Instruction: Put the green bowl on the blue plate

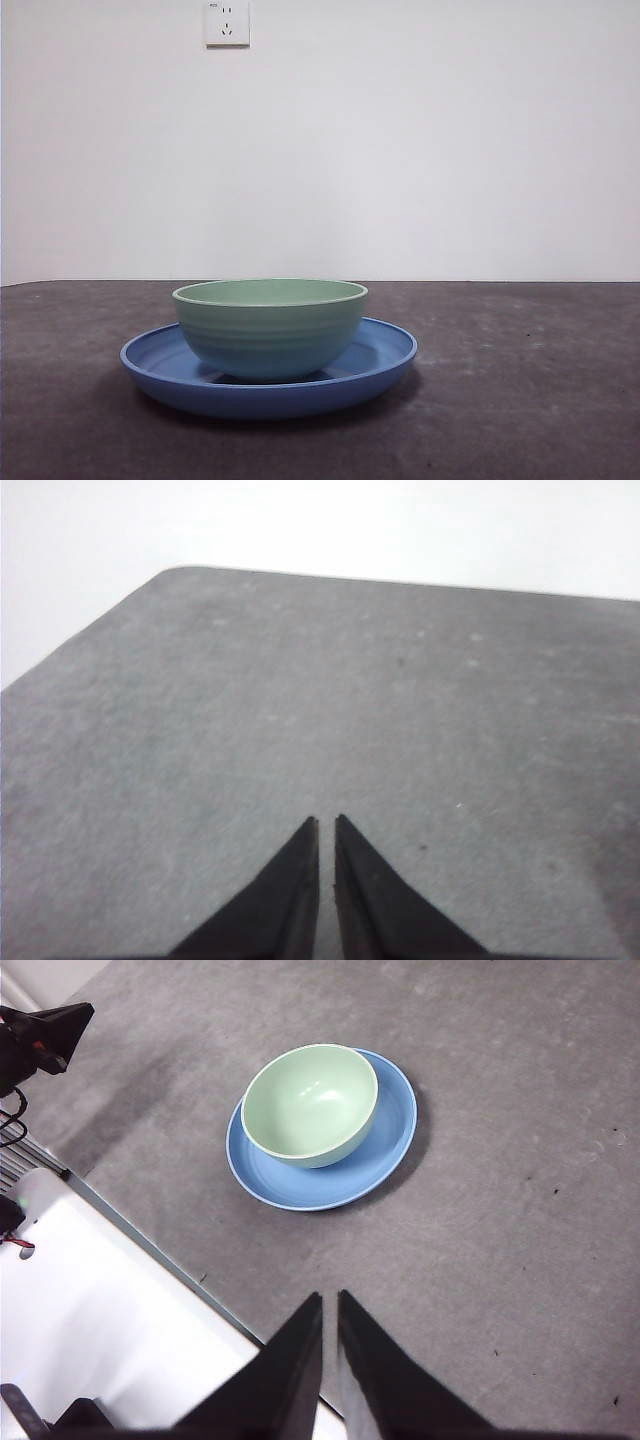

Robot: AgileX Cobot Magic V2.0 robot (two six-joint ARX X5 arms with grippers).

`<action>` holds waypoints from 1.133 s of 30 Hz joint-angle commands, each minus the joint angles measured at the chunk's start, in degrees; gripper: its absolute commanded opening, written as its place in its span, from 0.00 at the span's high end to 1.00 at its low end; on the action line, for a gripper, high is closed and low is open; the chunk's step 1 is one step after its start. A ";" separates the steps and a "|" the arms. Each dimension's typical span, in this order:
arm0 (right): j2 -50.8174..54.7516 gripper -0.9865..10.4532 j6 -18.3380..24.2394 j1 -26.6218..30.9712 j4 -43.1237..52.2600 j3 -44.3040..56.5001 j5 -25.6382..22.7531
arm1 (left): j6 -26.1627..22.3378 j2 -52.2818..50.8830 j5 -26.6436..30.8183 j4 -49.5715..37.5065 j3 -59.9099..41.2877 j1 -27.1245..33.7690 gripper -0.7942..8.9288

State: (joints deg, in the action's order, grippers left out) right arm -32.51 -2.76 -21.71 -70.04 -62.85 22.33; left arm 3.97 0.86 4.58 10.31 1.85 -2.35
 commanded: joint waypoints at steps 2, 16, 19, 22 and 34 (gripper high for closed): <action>-0.26 0.89 0.50 -0.28 0.61 -1.01 0.11 | -0.26 -0.70 0.37 -0.04 -1.20 -0.68 0.89; -0.26 0.89 0.50 -0.28 0.61 -1.01 0.11 | -0.26 -0.68 0.39 0.00 -1.20 0.13 0.89; -0.26 0.89 0.50 -0.28 0.61 -1.01 0.11 | -0.26 -0.68 0.37 -0.02 -1.20 0.13 0.89; -0.20 0.89 0.50 -0.28 0.85 -0.94 0.04 | -0.26 -0.68 0.37 -0.02 -1.20 0.13 0.89; 13.68 0.89 8.24 14.91 15.65 15.58 -8.17 | -0.26 -0.68 0.39 -0.02 -1.18 0.13 0.89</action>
State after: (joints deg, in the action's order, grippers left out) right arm -19.64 1.80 -7.46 -57.32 -49.60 15.57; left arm 3.97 0.21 4.60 10.24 1.85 -2.26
